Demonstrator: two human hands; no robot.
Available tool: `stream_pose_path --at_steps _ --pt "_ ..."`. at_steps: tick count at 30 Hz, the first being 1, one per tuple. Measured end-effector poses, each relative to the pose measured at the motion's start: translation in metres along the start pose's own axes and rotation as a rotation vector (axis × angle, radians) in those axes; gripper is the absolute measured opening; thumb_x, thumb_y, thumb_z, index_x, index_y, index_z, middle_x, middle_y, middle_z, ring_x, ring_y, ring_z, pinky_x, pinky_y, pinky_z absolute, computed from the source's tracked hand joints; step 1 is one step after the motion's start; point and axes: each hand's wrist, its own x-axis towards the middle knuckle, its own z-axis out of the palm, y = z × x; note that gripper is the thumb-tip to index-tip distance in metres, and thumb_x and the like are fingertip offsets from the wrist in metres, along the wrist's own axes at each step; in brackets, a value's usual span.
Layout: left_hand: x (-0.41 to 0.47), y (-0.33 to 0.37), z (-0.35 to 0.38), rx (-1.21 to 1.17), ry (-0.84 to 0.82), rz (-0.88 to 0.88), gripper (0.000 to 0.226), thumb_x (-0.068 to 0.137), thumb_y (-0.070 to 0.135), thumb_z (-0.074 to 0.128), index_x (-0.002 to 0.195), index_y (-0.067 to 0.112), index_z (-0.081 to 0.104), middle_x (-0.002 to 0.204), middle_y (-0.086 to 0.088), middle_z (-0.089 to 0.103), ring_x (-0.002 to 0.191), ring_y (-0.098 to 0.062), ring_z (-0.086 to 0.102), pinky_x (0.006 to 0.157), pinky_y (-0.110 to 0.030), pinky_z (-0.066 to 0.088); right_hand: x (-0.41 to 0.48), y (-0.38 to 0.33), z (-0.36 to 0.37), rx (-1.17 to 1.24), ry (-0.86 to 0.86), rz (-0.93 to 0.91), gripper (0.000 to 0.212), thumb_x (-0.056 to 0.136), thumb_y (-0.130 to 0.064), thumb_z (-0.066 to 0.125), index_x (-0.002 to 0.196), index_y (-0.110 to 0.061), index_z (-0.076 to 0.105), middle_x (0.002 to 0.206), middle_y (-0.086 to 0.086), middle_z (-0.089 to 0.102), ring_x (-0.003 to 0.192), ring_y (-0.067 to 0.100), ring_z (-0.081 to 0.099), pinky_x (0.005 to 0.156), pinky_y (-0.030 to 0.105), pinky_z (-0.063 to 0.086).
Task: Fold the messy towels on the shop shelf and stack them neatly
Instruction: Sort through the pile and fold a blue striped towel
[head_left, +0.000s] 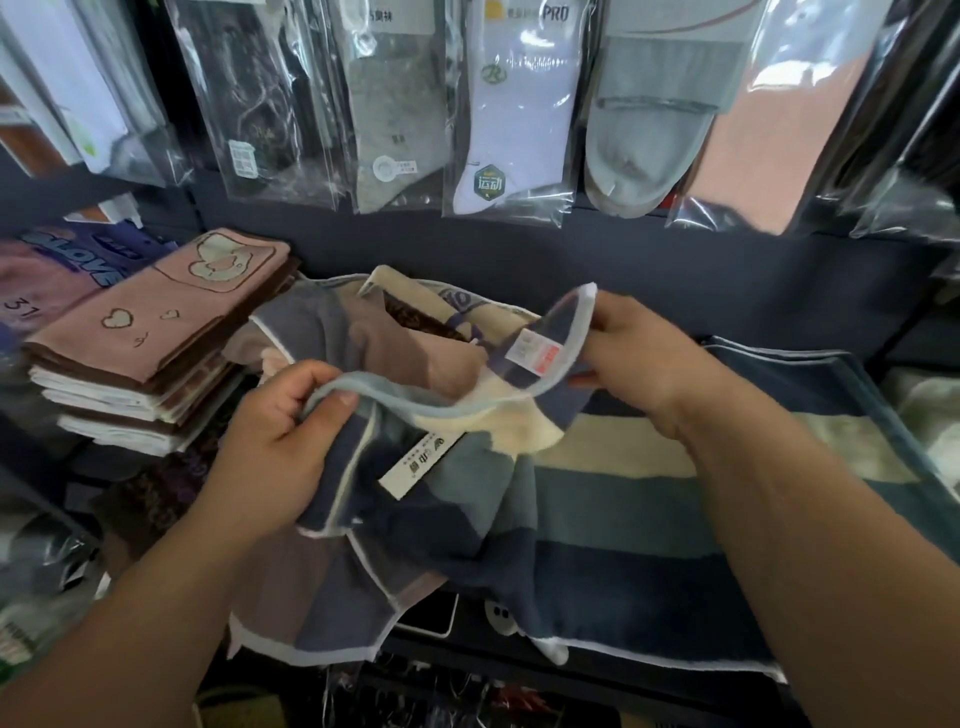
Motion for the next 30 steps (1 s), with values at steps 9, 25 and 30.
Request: stream_pose_path --at_steps 9,25,30 --pt "0.001 -0.01 -0.077 -0.291 0.169 -0.458 0.017 0.095 0.019 0.064 0.087 0.013 0.077 0.089 -0.019 0.074 0.076 -0.03 0.068 0.076 -0.039 0.053 0.094 -0.058 0.117 -0.094 -0.019 -0.135 0.017 0.101 -0.021 0.046 0.103 -0.011 0.059 0.098 0.009 0.066 0.089 0.029 0.062 0.075 0.039 0.05" --pt "-0.038 -0.049 -0.077 -0.076 0.118 -0.39 0.035 0.099 0.005 0.056 0.11 0.036 0.066 0.099 0.014 0.076 0.088 -0.007 0.072 0.071 -0.024 0.053 0.097 -0.028 0.191 -0.703 -0.039 -0.38 0.067 0.097 -0.047 0.054 0.155 -0.044 0.023 0.151 0.004 0.035 0.137 0.033 0.032 0.115 0.05 0.029" --pt "-0.042 -0.04 -0.064 -0.079 -0.102 -0.18 0.049 0.1 -0.001 0.051 0.13 0.037 0.058 0.12 0.018 0.07 0.112 -0.004 0.066 0.088 -0.018 0.053 0.077 -0.062 0.207 -0.474 -0.171 -0.374 0.052 0.1 -0.06 0.039 0.15 -0.046 0.038 0.145 0.011 0.041 0.139 0.037 0.031 0.117 0.047 0.028"
